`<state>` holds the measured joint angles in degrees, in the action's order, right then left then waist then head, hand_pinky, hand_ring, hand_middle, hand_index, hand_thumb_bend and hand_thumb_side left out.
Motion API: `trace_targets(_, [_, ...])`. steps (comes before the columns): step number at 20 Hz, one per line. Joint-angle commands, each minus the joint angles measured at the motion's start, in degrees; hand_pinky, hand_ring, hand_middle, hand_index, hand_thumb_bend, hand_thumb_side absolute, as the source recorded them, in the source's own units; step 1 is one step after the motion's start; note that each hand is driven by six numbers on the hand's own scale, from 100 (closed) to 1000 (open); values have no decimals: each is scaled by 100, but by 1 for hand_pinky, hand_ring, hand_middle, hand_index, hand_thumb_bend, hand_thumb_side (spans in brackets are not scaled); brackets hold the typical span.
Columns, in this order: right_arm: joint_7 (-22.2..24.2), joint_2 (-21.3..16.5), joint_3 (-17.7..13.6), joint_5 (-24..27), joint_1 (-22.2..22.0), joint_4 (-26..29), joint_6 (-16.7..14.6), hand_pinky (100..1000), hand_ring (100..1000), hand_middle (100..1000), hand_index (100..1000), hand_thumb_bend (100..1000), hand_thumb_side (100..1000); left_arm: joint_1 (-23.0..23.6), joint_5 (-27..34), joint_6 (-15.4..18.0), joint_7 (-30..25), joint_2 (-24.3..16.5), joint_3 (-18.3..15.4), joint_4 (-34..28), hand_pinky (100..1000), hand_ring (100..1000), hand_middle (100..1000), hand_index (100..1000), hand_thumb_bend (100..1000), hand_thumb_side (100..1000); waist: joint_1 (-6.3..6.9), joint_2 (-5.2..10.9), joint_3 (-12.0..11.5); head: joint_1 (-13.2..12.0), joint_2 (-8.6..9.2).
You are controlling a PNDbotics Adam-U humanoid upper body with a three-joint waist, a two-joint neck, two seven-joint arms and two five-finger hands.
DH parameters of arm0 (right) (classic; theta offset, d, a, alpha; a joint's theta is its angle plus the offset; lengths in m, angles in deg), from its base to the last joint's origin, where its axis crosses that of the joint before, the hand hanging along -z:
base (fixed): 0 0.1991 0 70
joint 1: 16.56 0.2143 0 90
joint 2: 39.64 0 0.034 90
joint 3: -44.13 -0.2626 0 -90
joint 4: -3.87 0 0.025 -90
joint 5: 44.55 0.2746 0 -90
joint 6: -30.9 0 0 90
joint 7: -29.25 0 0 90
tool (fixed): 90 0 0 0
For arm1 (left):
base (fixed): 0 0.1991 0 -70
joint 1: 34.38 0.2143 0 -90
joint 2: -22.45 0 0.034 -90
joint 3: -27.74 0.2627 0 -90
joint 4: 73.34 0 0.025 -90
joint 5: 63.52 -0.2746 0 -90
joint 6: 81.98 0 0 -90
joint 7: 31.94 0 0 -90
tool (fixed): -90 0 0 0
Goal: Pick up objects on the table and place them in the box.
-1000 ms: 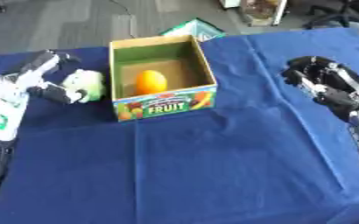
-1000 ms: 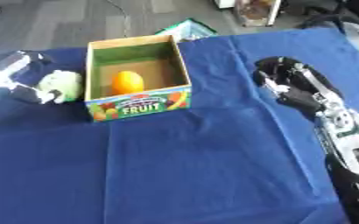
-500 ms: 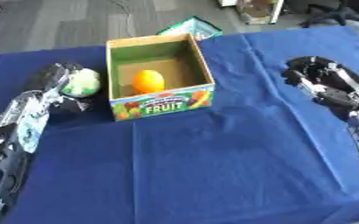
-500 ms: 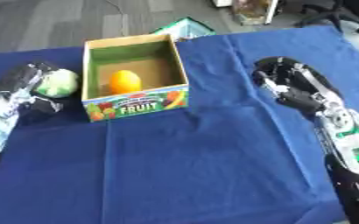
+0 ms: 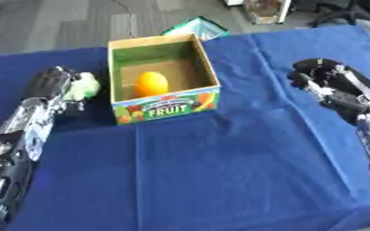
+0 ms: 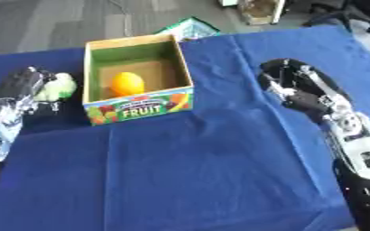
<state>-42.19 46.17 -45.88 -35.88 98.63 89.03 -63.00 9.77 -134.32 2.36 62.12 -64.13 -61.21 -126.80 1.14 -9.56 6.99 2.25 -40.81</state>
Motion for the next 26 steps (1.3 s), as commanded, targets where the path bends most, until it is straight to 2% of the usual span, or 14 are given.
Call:
trace_targets(1, [5, -142, -48, -43, 87, 42, -18, 765, 771, 612, 747, 284, 360, -100, 342, -188, 600, -56, -120, -363, 605, 281, 261, 464, 100, 191, -26, 78, -10, 37, -5])
trace_targets(4, [0, -144, -49, -42, 88, 41, -19, 765, 771, 612, 747, 283, 360, -114, 977, -263, 903, -81, -141, -867, 613, 281, 260, 464, 100, 207, -31, 81, -8, 43, -17])
trace_targets(9, [4, -131, -42, -38, 93, 38, -18, 765, 771, 612, 747, 282, 359, -257, 1884, -204, 1009, -1, 0, -1619, 632, 294, 273, 475, 100, 254, -35, 103, 10, 30, -23])
trace_targets(12, [35, -96, -7, -34, 124, 40, -12, 765, 771, 612, 747, 282, 360, -428, 2044, -55, 874, 253, 153, -1580, 636, 299, 277, 478, 100, 256, -35, 119, 72, -29, -15])
trace_targets(16, [96, -35, 49, -30, 186, 44, -6, 765, 771, 612, 747, 282, 360, -588, 1779, 86, 763, 625, 217, -1169, 640, 310, 290, 492, 100, 243, -31, 117, 248, -104, 11])
trace_targets(18, [114, -22, 68, -30, 218, 47, -5, 765, 771, 612, 747, 282, 360, -618, 1562, 92, 739, 778, 202, -919, 657, 380, 368, 568, 100, 159, -32, 106, 335, -138, 23])
trace_targets(19, [121, -22, 74, -30, 231, 46, -7, 765, 771, 612, 747, 282, 360, -623, 1446, 90, 723, 835, 195, -806, 685, 466, 465, 681, 100, 120, -35, 99, 369, -147, 27])
trace_targets(20, [123, -23, 77, -29, 240, 45, -10, 765, 771, 612, 747, 282, 360, -619, 1348, 85, 721, 882, 183, -718, 705, 513, 518, 732, 100, 113, -39, 92, 394, -154, 31])
trace_targets(22, [122, -29, 74, -30, 247, 39, -16, 765, 771, 612, 747, 282, 360, -601, 1234, 80, 740, 946, 166, -612, 738, 591, 601, 781, 101, 102, -47, 79, 418, -157, 36])
trace_targets(23, [120, -31, 72, -32, 247, 36, -19, 765, 772, 612, 747, 282, 360, -590, 1213, 86, 744, 967, 163, -580, 752, 618, 631, 788, 152, 106, -50, 73, 422, -156, 35])
trace_targets(24, [118, -31, 70, -32, 246, 35, -21, 765, 772, 612, 747, 280, 358, -577, 1217, 103, 740, 979, 161, -565, 761, 643, 657, 796, 200, 180, -53, 69, 421, -153, 35])
trace_targets(26, [118, -31, 68, -32, 244, 33, -24, 765, 772, 612, 747, 282, 360, -551, 1305, 168, 741, 986, 154, -592, 789, 685, 714, 827, 395, 419, -55, 63, 409, -138, 31])
